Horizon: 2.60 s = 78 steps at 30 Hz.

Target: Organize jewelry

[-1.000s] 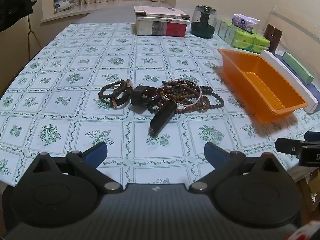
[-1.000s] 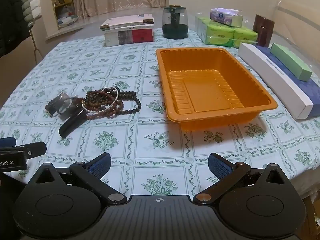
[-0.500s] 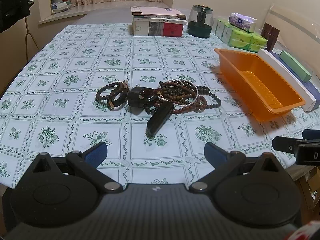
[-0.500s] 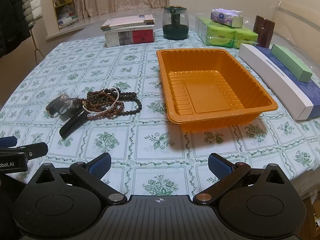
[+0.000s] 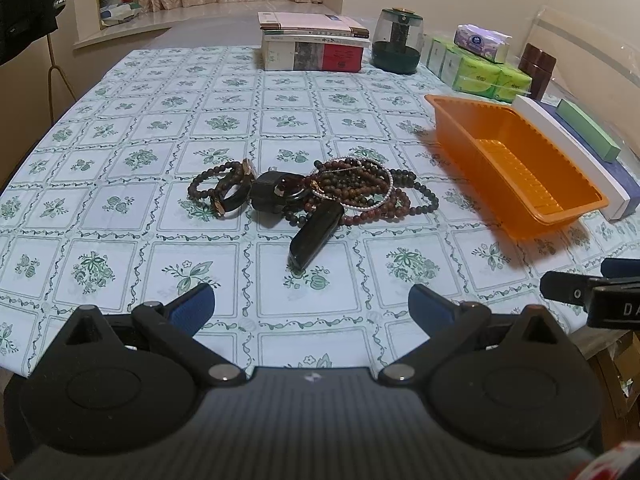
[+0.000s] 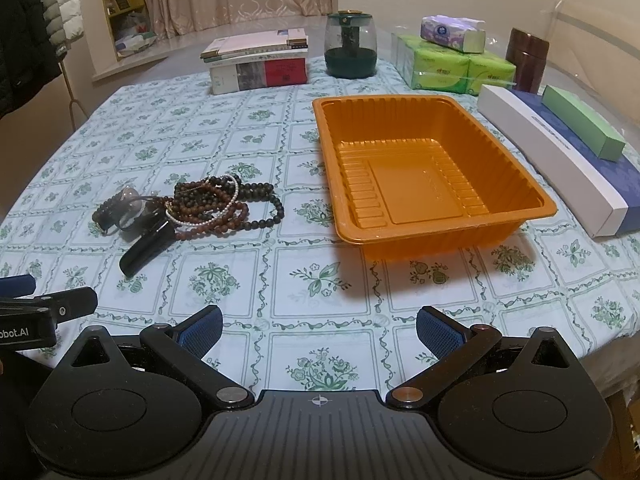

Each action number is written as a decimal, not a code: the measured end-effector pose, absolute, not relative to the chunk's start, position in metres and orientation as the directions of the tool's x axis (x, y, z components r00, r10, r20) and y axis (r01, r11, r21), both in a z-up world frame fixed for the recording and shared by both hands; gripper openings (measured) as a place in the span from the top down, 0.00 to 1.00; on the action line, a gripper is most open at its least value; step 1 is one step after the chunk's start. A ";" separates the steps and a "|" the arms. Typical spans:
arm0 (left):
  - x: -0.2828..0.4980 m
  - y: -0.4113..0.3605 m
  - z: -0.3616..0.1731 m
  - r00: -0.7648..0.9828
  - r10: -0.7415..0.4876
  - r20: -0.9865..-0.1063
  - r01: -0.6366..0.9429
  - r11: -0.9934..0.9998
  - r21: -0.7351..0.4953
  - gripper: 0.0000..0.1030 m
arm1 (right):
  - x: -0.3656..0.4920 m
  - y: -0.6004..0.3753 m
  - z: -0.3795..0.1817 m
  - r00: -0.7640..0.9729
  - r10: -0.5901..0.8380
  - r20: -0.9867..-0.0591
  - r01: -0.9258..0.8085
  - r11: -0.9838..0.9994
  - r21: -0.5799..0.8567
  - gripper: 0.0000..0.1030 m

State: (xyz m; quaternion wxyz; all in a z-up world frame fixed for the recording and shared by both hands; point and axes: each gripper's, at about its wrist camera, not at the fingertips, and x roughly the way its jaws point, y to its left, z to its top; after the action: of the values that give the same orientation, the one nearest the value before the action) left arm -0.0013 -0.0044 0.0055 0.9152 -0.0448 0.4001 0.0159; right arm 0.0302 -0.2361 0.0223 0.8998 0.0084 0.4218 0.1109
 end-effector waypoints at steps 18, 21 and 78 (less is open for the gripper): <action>-0.005 -0.005 0.003 0.675 -0.018 -0.738 -0.060 0.995 -0.079 0.01 | 0.029 -0.235 0.020 0.618 0.209 -0.758 -0.190 0.975 0.115 0.00; -0.004 -0.005 0.003 0.673 -0.020 -0.739 -0.059 0.995 -0.081 0.01 | 0.029 -0.235 0.020 0.618 0.209 -0.758 -0.189 0.975 0.115 0.00; 0.041 0.022 -0.002 0.718 -0.125 -0.685 -0.096 0.956 -0.276 0.01 | 0.127 -0.452 0.004 0.804 0.077 -0.590 0.229 0.875 0.426 0.37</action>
State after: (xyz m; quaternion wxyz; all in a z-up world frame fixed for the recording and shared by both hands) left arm 0.0413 0.0225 -0.0021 0.9150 -0.1475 0.3753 -0.0081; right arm 0.1269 -0.4521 0.0041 0.9172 0.2463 0.3104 -0.0416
